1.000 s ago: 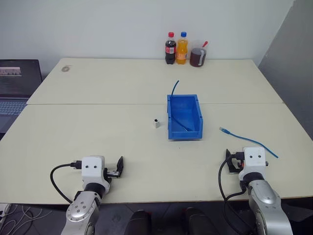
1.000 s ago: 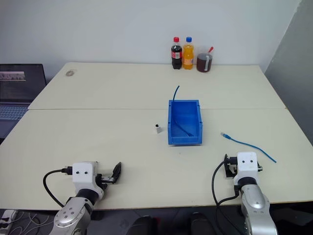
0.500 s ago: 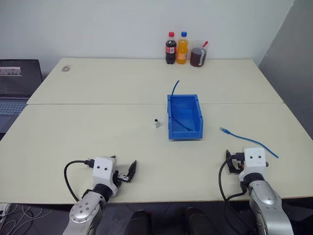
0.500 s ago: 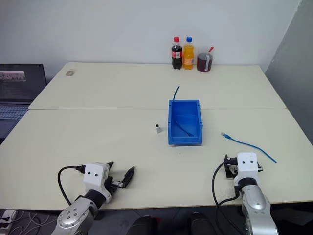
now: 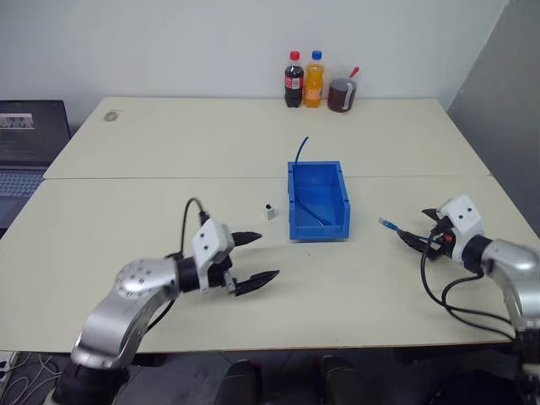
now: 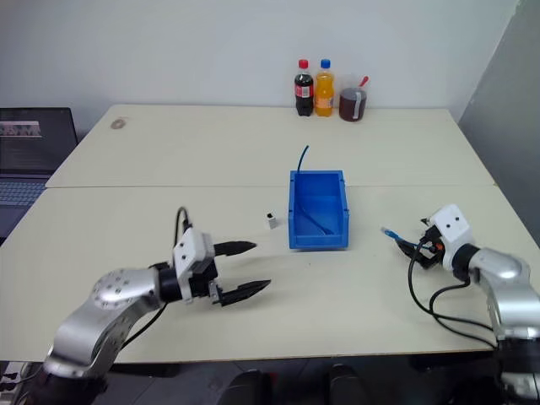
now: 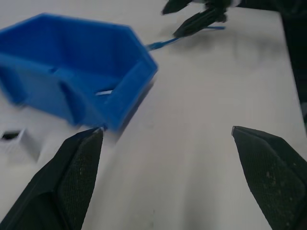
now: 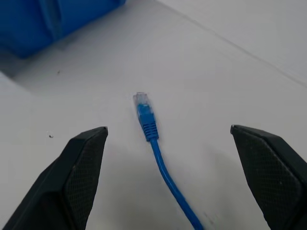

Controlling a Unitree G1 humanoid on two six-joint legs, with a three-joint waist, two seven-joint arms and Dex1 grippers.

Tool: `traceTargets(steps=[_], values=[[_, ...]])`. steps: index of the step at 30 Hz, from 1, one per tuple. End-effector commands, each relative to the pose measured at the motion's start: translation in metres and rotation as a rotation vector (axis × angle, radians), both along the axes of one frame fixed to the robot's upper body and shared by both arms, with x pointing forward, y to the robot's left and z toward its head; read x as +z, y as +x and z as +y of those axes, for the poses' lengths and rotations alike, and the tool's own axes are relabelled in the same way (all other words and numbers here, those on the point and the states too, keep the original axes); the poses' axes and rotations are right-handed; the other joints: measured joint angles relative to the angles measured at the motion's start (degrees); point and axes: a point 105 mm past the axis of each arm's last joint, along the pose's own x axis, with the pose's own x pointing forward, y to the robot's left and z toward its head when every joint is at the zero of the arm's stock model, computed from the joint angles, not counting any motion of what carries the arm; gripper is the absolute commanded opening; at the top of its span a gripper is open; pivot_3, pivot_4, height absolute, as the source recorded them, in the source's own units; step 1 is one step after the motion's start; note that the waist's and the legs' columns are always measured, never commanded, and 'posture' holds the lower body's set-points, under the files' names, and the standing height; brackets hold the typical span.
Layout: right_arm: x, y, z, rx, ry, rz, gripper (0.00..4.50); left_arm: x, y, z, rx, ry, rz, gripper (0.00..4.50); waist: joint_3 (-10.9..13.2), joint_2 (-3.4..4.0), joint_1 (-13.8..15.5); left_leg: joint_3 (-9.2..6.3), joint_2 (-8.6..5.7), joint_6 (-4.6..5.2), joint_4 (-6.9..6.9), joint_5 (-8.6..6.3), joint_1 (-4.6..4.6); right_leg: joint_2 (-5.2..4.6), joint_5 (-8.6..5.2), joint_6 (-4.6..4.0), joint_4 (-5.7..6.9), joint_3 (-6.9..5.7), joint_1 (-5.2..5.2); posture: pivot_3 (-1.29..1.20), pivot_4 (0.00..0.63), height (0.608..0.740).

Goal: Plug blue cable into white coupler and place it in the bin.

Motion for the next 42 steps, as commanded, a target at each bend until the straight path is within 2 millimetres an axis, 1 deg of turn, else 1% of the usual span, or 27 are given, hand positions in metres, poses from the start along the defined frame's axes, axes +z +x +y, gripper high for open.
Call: traceTargets(steps=[1,4,5,6,9,13,17,18,20,21,26,30,32,33,35,36,37,39,41,42], values=[[-0.01,0.004,-0.006,0.114,-0.036,0.11,4.36,0.002,0.004,-0.013,-0.096,0.001,-0.006,4.5,0.01,0.0,-0.05,0.0,0.0,0.0,0.0,0.0,0.01,0.0,0.03,-0.05,0.0,0.0,0.01,0.0,0.15,0.74],[-0.018,0.008,-0.015,0.129,-0.048,0.182,4.36,0.001,0.004,-0.021,-0.144,0.005,-0.014,4.5,0.02,0.0,-0.01,0.01,-0.02,0.0,0.04,0.0,-0.01,0.0,0.05,-0.08,0.01,0.0,0.0,0.0,0.15,0.74],[-0.02,0.009,-0.017,0.13,-0.049,0.198,3.99,0.001,0.004,-0.022,-0.152,0.005,-0.016,4.5,0.02,0.0,0.04,0.02,-0.02,0.0,0.05,0.0,-0.03,-0.02,0.06,-0.09,0.0,0.01,0.0,0.0,0.15,0.74],[-0.021,0.01,-0.019,0.132,-0.046,0.214,3.85,0.0,0.004,-0.023,-0.157,0.006,-0.018,4.5,0.02,0.0,0.01,-0.02,-0.02,0.0,0.05,0.0,-0.03,-0.03,0.06,-0.1,0.01,0.0,0.0,0.0,0.15,0.74],[-0.022,0.013,-0.022,0.127,-0.035,0.221,3.03,0.0,0.005,-0.023,-0.162,0.006,-0.022,4.5,0.02,0.0,0.07,-0.04,-0.02,0.0,0.09,0.0,-0.01,-0.03,0.08,-0.09,0.04,-0.02,0.02,0.0,0.15,0.74],[-0.023,0.017,-0.024,0.116,-0.032,0.216,2.09,0.001,0.006,-0.024,-0.159,0.005,-0.036,4.5,0.02,0.0,0.08,-0.04,-0.02,0.0,0.1,0.0,-0.01,-0.03,0.08,-0.09,0.05,-0.01,0.04,0.0,0.15,0.74],[-0.022,0.019,-0.023,0.12,-0.028,0.209,0.92,0.001,0.007,-0.024,-0.157,0.003,-0.038,4.5,0.02,0.0,0.09,-0.05,-0.02,0.0,0.1,0.0,-0.01,-0.04,0.08,-0.09,0.04,-0.01,0.04,0.0,0.15,0.74],[-0.022,0.019,-0.023,0.12,-0.03,0.205,0.72,0.001,0.007,-0.024,-0.156,0.002,-0.039,4.5,0.02,0.0,0.08,-0.05,-0.01,0.0,0.1,0.0,-0.01,-0.04,0.08,-0.09,0.05,-0.01,0.04,0.0,0.15,0.74],[-0.021,0.02,-0.024,0.119,-0.032,0.2,0.16,0.001,0.008,-0.024,-0.153,0.0,-0.04,4.5,0.02,0.0,0.08,-0.06,-0.01,0.0,0.1,0.0,0.0,-0.04,0.09,-0.1,0.06,-0.02,0.04,0.0,0.15,0.74],[-0.021,0.02,-0.025,0.114,-0.032,0.195,0.03,0.001,0.009,-0.024,-0.142,-0.004,-0.038,4.5,0.01,0.0,0.08,-0.06,-0.01,0.0,0.1,0.0,0.0,-0.04,0.09,-0.1,0.07,-0.02,0.04,0.0,0.15,0.74],[-0.021,0.013,-0.03,0.122,-0.054,0.185,0.03,-0.002,0.006,-0.022,-0.118,-0.013,-0.02,4.5,0.01,0.01,0.1,-0.07,-0.02,0.0,0.11,0.0,0.0,-0.04,0.09,-0.09,0.07,-0.01,0.05,0.0,0.15,0.74],[-0.015,-0.001,-0.028,0.191,-0.097,0.166,0.03,-0.007,0.0,-0.013,-0.047,-0.023,0.002,4.5,0.01,0.02,0.15,-0.12,0.0,0.0,0.1,0.0,-0.01,-0.06,0.09,-0.09,0.07,-0.03,0.06,0.0,0.15,0.74],[-0.008,-0.015,-0.021,0.259,-0.117,0.165,0.03,-0.013,-0.01,-0.004,0.0,-0.029,0.031,4.5,0.01,0.02,0.17,-0.22,0.02,0.0,0.07,0.0,-0.01,-0.11,0.08,-0.09,0.07,-0.04,0.05,0.0,0.15,0.74],[-0.006,-0.027,-0.015,0.328,-0.151,0.176,0.03,-0.019,-0.02,0.003,0.037,-0.031,0.053,4.5,0.01,0.02,0.18,-0.3,0.03,0.0,0.07,0.0,-0.02,-0.13,0.08,-0.09,0.07,-0.04,0.05,0.0,0.15,0.74],[-0.004,-0.044,-0.005,0.42,-0.195,0.204,0.03,-0.025,-0.035,0.011,0.084,-0.031,0.082,4.5,0.02,0.08,0.01,-0.45,0.14,0.01,0.05,0.0,0.0,-0.17,0.07,-0.07,0.07,-0.02,0.04,0.0,0.15,0.74],[-0.002,-0.052,0.004,0.463,-0.194,0.223,0.03,-0.029,-0.043,0.014,0.111,-0.034,0.098,4.5,0.05,0.13,-0.03,-0.46,0.14,0.0,0.04,0.0,0.0,-0.21,0.06,-0.07,0.08,-0.02,0.04,0.0,0.15,0.74],[0.0,-0.057,0.02,0.518,-0.173,0.234,0.03,-0.033,-0.053,0.019,0.162,-0.049,0.123,4.5,0.07,0.15,-0.08,-0.47,0.18,0.0,0.05,0.0,0.0,-0.25,0.06,-0.06,0.11,-0.01,0.02,0.0,0.15,0.74],[0.003,-0.065,0.043,0.591,-0.144,0.243,0.03,-0.039,-0.067,0.025,0.239,-0.065,0.151,4.5,0.09,0.17,-0.49,-0.43,0.21,0.01,0.07,0.0,0.07,-0.25,0.01,0.02,0.1,0.0,0.07,0.0,0.15,0.74],[0.005,-0.069,0.073,0.655,-0.09,0.236,0.03,-0.044,-0.083,0.03,0.306,-0.064,0.161,4.5,0.14,0.1,-0.73,-0.44,0.25,0.01,0.09,0.0,0.2,-0.24,-0.04,0.23,0.09,0.02,0.19,0.0,0.15,0.74],[0.003,-0.071,0.095,0.703,-0.065,0.221,0.03,-0.046,-0.092,0.033,0.364,-0.068,0.162,4.5,0.28,-0.05,-0.72,-0.5,0.22,0.01,0.08,0.0,0.56,-0.24,-0.07,0.22,0.04,0.0,0.59,0.0,0.15,0.74]])
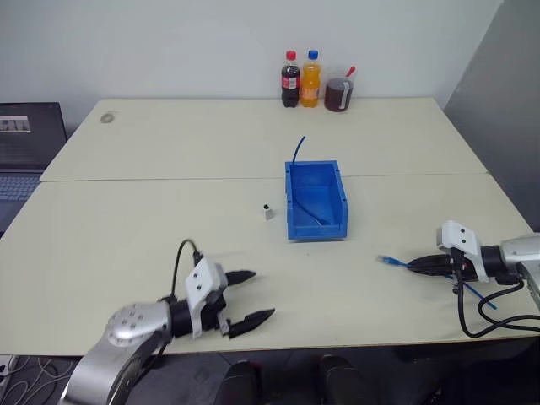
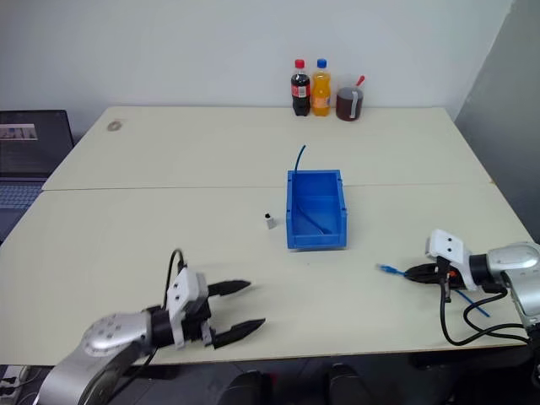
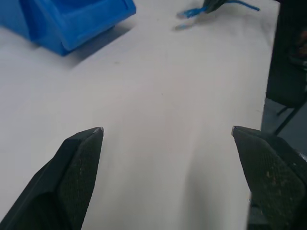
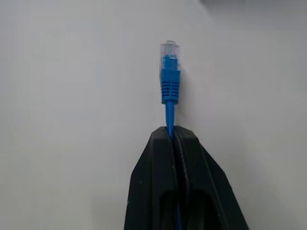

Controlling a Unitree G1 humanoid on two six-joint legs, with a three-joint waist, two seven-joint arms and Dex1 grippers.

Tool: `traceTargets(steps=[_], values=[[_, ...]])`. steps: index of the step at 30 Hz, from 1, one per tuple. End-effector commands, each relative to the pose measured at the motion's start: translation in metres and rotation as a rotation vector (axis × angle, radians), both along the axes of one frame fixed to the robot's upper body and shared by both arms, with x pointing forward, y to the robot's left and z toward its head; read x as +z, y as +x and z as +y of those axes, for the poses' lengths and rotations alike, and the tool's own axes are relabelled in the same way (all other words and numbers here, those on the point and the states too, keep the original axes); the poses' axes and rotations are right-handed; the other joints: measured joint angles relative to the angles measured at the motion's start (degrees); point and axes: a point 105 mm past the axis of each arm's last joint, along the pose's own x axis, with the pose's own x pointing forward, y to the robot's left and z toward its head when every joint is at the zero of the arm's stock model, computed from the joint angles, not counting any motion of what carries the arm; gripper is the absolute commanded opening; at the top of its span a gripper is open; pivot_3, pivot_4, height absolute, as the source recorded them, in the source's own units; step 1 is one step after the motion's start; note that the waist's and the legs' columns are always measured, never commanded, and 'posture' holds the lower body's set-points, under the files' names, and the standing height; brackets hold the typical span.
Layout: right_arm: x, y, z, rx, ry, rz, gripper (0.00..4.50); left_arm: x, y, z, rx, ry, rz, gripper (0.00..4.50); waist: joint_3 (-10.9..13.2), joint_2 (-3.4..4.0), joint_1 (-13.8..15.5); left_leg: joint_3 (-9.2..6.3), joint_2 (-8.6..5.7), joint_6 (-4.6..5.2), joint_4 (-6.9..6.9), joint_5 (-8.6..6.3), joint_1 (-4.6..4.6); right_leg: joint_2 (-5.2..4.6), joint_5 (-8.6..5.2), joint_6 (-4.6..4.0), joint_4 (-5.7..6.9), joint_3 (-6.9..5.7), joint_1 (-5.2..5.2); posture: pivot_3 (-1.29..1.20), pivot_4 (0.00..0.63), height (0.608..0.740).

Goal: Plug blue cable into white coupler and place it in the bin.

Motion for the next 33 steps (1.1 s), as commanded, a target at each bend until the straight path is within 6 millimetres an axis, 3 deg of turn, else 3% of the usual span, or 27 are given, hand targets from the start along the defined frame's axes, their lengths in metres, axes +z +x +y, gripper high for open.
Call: traceTargets(steps=[1,5,11,14,21,24,28,33], values=[[0.004,-0.009,0.065,0.142,0.11,0.003,0.03,0.01,-0.022,0.006,0.137,0.002,-0.069,4.5,0.19,-0.4,-0.24,-0.01,-0.01,-0.01,-0.03,0.0,0.43,-0.01,-0.24,-0.37,-0.03,0.02,0.43,0.0,0.15,0.74],[-0.018,0.002,0.114,0.19,0.11,-0.028,0.03,0.006,-0.041,0.011,0.295,0.021,-0.082,4.5,0.49,-0.55,0.28,-0.04,0.3,-0.04,-0.01,-0.02,0.61,-0.16,-0.4,-0.63,-0.08,0.02,0.4,0.0,0.15,0.74],[-0.046,0.012,0.137,0.235,0.05,0.009,0.03,-0.003,-0.056,0.016,0.46,0.044,-0.101,4.5,0.55,-0.7,0.83,0.21,-0.17,-0.11,-0.07,-0.07,0.27,-0.37,-0.58,-0.48,-0.11,0.0,0.29,0.0,0.15,0.74],[-0.051,0.007,0.142,0.28,0.054,0.031,0.59,-0.014,-0.063,0.018,0.507,0.06,-0.094,4.5,0.55,-0.78,0.77,0.32,-0.22,-0.1,-0.06,-0.16,0.27,-0.44,-0.62,-0.39,-0.16,0.0,0.32,0.0,0.15,0.74],[-0.052,0.005,0.144,0.287,0.062,0.035,2.38,-0.027,-0.064,0.026,0.51,0.073,-0.111,4.5,0.55,-0.8,0.33,0.19,-0.08,-0.09,-0.06,-0.18,0.5,-0.48,-0.69,-0.51,-0.11,0.01,0.25,0.0,0.15,0.74],[-0.043,0.006,0.136,0.244,0.087,0.044,3.13,-0.026,-0.05,0.032,0.428,0.092,-0.153,4.5,0.57,-0.75,0.29,0.1,-0.06,-0.09,-0.06,-0.18,0.51,-0.48,-0.71,-0.55,-0.09,-0.01,0.24,0.0,0.15,0.74],[-0.017,0.007,0.119,0.14,0.163,0.017,4.09,-0.013,-0.011,0.035,0.224,0.097,-0.206,4.5,0.65,-0.59,1.16,0.06,-0.24,-0.1,-0.02,-0.16,0.38,-0.45,-0.72,-0.57,0.0,-0.25,0.23,0.0,0.15,0.74],[0.015,-0.013,0.108,0.038,0.303,0.104,4.09,0.011,0.031,0.02,-0.067,0.074,-0.205,4.5,0.67,-0.59,1.23,0.07,-0.28,-0.1,-0.03,-0.16,0.11,-0.45,-0.36,-0.06,-0.05,-0.36,0.33,0.0,0.15,0.74]])
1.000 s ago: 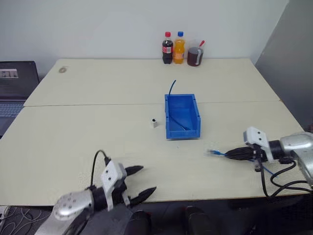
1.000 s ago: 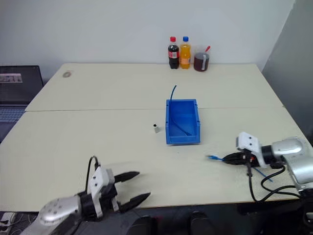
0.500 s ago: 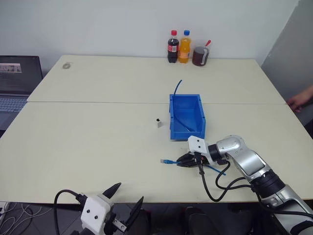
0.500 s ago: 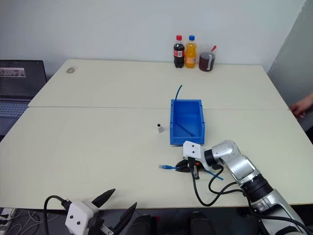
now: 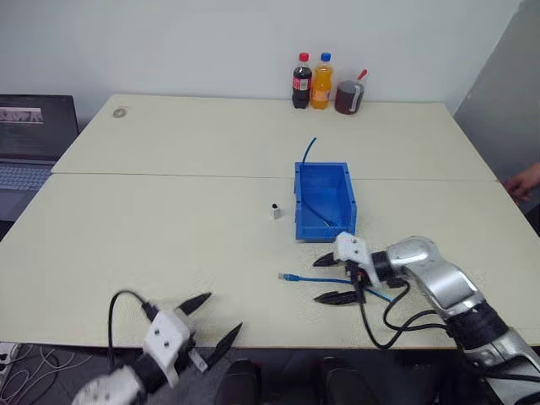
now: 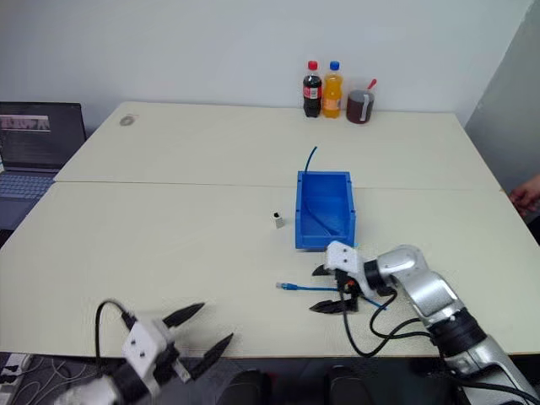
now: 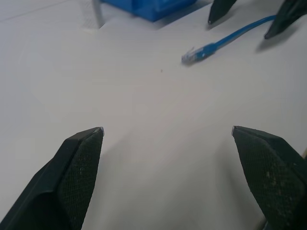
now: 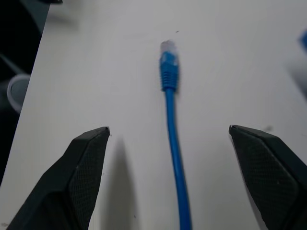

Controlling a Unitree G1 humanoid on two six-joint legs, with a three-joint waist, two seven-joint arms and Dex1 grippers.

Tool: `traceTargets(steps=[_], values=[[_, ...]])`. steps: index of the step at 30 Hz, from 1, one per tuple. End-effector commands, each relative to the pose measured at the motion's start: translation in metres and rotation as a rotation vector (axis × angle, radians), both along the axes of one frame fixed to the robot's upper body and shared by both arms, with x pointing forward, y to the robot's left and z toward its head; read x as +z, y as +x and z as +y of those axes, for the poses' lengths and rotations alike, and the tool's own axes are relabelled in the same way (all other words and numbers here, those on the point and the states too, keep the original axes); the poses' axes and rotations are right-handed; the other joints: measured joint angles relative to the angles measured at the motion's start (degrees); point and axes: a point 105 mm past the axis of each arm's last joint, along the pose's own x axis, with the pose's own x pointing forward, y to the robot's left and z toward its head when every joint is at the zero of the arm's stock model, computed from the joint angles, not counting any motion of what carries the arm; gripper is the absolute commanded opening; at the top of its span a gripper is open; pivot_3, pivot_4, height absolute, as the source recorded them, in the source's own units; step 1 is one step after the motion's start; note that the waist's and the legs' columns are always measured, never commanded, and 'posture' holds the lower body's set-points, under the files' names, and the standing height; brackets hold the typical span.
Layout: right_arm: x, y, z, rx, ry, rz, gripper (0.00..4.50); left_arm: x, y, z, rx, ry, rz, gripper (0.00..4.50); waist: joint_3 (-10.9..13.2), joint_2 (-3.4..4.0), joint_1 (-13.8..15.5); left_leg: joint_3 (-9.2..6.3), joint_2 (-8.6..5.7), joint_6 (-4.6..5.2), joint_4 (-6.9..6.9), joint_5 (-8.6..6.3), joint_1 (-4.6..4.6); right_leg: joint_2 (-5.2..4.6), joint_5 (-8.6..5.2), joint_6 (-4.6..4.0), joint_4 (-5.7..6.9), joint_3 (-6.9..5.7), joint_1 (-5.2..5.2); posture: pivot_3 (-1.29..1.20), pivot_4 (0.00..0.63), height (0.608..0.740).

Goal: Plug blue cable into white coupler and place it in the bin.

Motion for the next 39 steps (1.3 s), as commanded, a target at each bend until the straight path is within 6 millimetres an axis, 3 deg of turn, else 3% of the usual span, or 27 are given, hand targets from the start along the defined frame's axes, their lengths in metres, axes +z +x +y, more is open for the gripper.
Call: traceTargets(steps=[1,8,15,16,21,28,34,39], values=[[0.031,-0.02,-0.003,-0.024,0.1,0.059,4.09,0.012,0.015,-0.014,-0.213,-0.023,0.067,4.5,-0.03,-0.05,-0.43,-0.01,0.02,0.0,-0.01,0.0,0.01,0.01,0.01,-0.01,0.01,-0.01,0.0,0.0,0.15,0.74],[0.033,-0.046,-0.015,-0.134,0.11,0.159,4.09,0.016,0.046,-0.035,-0.601,0.07,0.215,4.5,0.0,-0.03,-0.57,0.0,0.0,-0.01,-0.07,-0.01,0.06,0.42,-0.06,0.08,0.0,-0.01,0.03,0.0,0.15,0.74],[0.035,-0.06,-0.018,-0.251,0.168,0.204,4.09,0.007,0.071,-0.054,-0.749,0.132,0.235,4.5,0.01,-0.03,-0.37,0.07,0.07,0.0,-0.03,-0.01,0.01,0.58,-0.05,0.03,0.03,-0.12,0.01,0.0,0.15,0.74],[0.035,-0.062,-0.02,-0.269,0.174,0.212,4.11,0.005,0.073,-0.055,-0.759,0.137,0.246,4.14,0.01,-0.03,-0.46,0.07,0.07,0.0,-0.03,-0.01,-0.01,0.58,-0.05,0.03,0.02,-0.1,0.0,0.0,0.15,0.74],[0.033,-0.071,-0.025,-0.324,0.195,0.246,4.11,-0.006,0.071,-0.055,-0.832,0.181,0.28,3.15,0.01,-0.04,-0.59,0.05,0.06,0.0,-0.04,-0.01,-0.04,0.56,-0.05,0.04,-0.01,-0.03,-0.04,0.0,0.15,0.74],[0.033,-0.072,-0.024,-0.351,0.205,0.248,4.11,-0.021,0.076,-0.06,-0.832,0.216,0.258,1.45,-0.02,-0.07,-0.43,0.02,0.06,0.0,0.0,-0.01,0.0,0.55,-0.04,0.05,0.02,-0.04,0.03,0.0,0.15,0.74],[0.031,-0.071,-0.027,-0.362,0.195,0.248,4.11,-0.024,0.081,-0.065,-0.82,0.21,0.237,0.08,-0.04,-0.09,-0.41,0.0,0.04,0.0,-0.01,-0.01,-0.01,0.53,-0.04,0.06,-0.01,-0.02,0.03,0.0,0.15,0.74],[0.032,-0.069,-0.027,-0.358,0.196,0.244,4.11,-0.025,0.077,-0.064,-0.832,0.211,0.233,0.02,-0.04,-0.09,-0.41,-0.02,0.04,0.0,-0.01,-0.01,0.01,0.53,-0.04,0.06,0.01,-0.05,0.05,0.0,0.15,0.74]])
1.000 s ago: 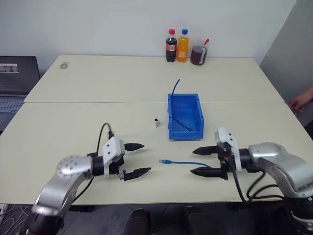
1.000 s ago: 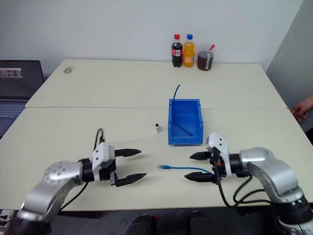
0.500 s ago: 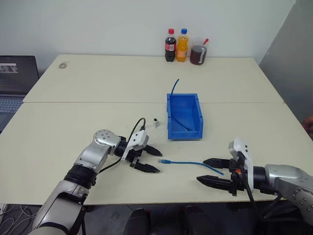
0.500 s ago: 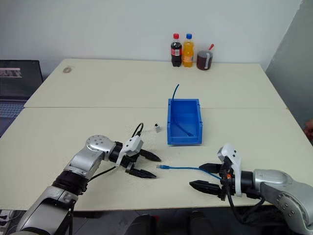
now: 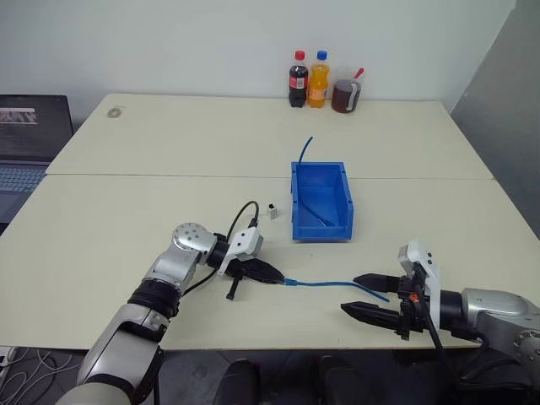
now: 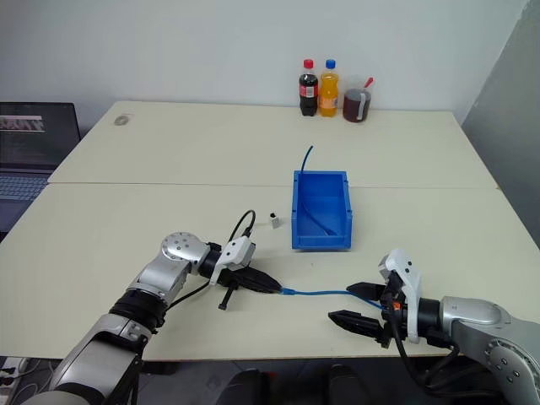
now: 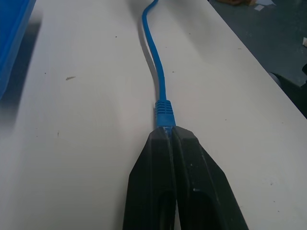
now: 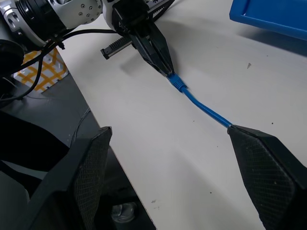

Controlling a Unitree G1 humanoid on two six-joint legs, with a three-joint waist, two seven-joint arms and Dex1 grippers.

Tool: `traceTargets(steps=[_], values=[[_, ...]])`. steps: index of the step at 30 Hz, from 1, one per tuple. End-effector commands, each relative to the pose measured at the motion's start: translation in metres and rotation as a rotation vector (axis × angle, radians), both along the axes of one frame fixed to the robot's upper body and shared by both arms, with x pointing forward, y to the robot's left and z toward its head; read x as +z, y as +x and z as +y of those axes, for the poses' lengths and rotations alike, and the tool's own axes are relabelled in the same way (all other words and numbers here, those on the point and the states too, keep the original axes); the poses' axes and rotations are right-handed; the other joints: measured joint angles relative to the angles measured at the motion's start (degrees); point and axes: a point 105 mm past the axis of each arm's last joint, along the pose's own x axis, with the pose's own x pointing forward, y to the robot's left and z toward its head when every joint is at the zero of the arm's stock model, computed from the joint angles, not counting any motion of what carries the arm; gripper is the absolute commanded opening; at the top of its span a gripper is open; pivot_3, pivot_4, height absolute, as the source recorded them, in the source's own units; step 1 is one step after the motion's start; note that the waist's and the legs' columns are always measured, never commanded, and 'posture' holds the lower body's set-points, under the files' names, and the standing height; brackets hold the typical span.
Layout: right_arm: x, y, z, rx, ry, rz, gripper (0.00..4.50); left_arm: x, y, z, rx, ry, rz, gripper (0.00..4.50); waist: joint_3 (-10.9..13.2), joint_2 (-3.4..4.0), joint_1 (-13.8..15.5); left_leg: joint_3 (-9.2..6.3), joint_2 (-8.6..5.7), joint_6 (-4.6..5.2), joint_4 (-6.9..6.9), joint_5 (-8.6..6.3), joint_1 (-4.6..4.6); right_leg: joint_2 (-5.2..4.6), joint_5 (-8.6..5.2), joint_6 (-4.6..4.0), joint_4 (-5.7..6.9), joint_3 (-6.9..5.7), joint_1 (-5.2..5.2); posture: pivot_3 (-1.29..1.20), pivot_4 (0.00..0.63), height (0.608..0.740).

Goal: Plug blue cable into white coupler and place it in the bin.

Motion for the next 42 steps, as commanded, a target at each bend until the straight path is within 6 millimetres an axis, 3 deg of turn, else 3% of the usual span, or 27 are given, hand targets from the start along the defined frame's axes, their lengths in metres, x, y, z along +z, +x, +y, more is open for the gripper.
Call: traceTargets(steps=[1,6,10,18,30,38,40,42], values=[[0.0074,0.0006,0.0014,0.017,0.01,-0.036,4.11,-0.0109,-0.0064,0.0005,-0.016,0.039,0.014,0.02,0.0,0.0,0.0,0.0,0.0,0.0,0.0,0.0,0.01,0.0,0.0,0.0,0.0,0.0,0.0,0.0,0.15,0.74],[0.0072,0.0022,0.0015,0.021,0.01,-0.037,4.11,-0.006,-0.0051,0.0012,0.004,0.019,0.01,0.02,0.0,0.0,0.0,-0.03,0.0,0.0,0.0,0.0,0.01,0.0,0.0,0.0,-0.01,0.03,0.0,0.0,0.15,0.74],[0.0067,0.0029,0.0025,0.028,0.012,-0.036,4.11,-0.0017,-0.0045,0.002,0.005,0.004,0.025,0.72,0.0,0.0,-0.01,-0.04,0.0,0.0,0.0,0.0,0.01,0.0,0.0,0.0,-0.01,0.02,0.0,0.0,0.15,0.74],[0.0073,0.0065,0.0033,0.032,0.008,-0.046,4.11,-0.0081,-0.0017,0.0032,0.026,0.036,-0.009,2.59,0.0,0.0,0.01,-0.09,0.01,0.0,-0.01,0.0,-0.01,0.0,0.0,0.0,-0.01,0.01,-0.02,0.0,0.15,0.74],[0.0067,0.0039,0.0033,0.033,0.006,-0.038,4.11,-0.0082,-0.0026,0.0012,0.017,0.027,0.006,2.59,0.0,0.0,0.0,-0.15,0.01,0.0,-0.01,0.0,0.01,0.01,0.0,0.0,0.0,0.01,0.0,0.0,0.15,0.74],[0.0062,0.0048,0.0038,0.036,0.007,-0.035,4.11,-0.0069,-0.0074,0.0039,-0.002,0.035,0.053,0.66,0.0,0.0,-0.05,-0.16,0.01,0.0,-0.03,0.0,0.01,0.01,0.0,0.0,-0.01,0.02,-0.01,0.0,0.15,0.74],[0.0061,0.0047,0.0041,0.037,0.007,-0.034,4.11,-0.007,-0.0081,0.0042,-0.004,0.037,0.055,0.3,0.0,0.0,-0.04,-0.17,0.02,0.0,-0.03,0.0,0.01,0.02,0.0,0.0,-0.01,0.01,-0.01,0.0,0.15,0.74],[0.0062,0.005,0.0042,0.038,0.008,-0.034,4.11,-0.0075,-0.0083,0.0046,-0.003,0.039,0.054,0.28,0.0,0.0,-0.05,-0.17,0.02,0.0,-0.03,0.0,0.01,0.02,0.0,0.0,-0.01,0.01,-0.01,0.0,0.15,0.74]])
